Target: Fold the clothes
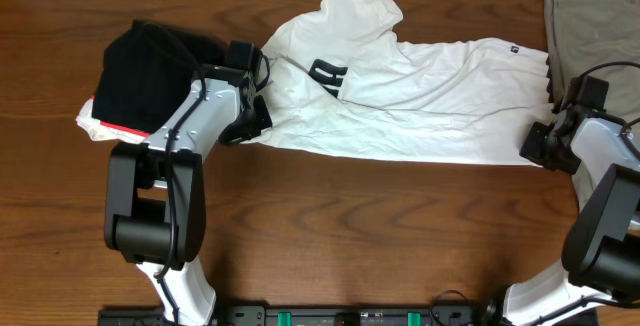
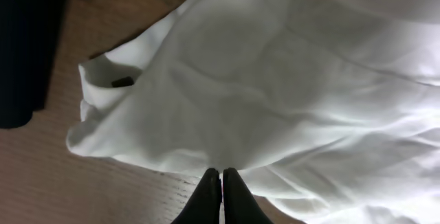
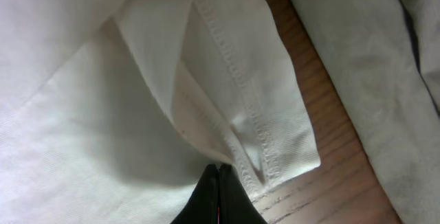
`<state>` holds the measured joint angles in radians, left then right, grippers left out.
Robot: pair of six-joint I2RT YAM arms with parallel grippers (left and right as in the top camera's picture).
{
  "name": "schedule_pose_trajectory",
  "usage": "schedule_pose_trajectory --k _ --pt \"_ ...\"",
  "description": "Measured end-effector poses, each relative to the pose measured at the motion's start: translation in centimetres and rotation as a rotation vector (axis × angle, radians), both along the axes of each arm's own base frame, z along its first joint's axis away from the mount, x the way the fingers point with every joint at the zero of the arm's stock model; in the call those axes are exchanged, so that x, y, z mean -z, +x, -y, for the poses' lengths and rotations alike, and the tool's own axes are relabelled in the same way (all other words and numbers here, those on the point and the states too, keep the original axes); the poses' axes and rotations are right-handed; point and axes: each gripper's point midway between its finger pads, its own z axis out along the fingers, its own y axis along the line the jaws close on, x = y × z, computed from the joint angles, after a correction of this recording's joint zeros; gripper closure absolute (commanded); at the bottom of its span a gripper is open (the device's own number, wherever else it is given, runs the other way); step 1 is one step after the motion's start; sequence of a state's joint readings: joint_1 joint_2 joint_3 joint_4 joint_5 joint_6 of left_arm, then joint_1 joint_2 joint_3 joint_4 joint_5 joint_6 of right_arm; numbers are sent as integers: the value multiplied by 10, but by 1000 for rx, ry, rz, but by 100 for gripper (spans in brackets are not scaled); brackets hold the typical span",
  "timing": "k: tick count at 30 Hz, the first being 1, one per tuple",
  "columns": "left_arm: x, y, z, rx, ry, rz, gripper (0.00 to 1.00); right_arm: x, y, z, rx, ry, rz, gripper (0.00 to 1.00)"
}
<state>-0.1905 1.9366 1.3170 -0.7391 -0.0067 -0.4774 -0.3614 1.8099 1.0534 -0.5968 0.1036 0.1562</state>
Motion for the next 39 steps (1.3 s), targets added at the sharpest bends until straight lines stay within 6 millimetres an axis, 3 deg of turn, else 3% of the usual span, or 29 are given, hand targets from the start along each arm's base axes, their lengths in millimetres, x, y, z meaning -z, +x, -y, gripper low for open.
schedule_pose_trajectory --k 12,28,33,39 --pt "25 -3 -1 -1 12 -57 94 6 -5 14 30 -70 -39 99" --pt "26 -7 -8 -12 35 -75 94 0 -8 71 222 -161 44 99" --pt "25 -9 -12 -20 40 -85 94 2 -5 63 207 -90 64 99" --pt "14 -17 -14 -22 40 -103 94 -5 10 33 108 75 110 99"
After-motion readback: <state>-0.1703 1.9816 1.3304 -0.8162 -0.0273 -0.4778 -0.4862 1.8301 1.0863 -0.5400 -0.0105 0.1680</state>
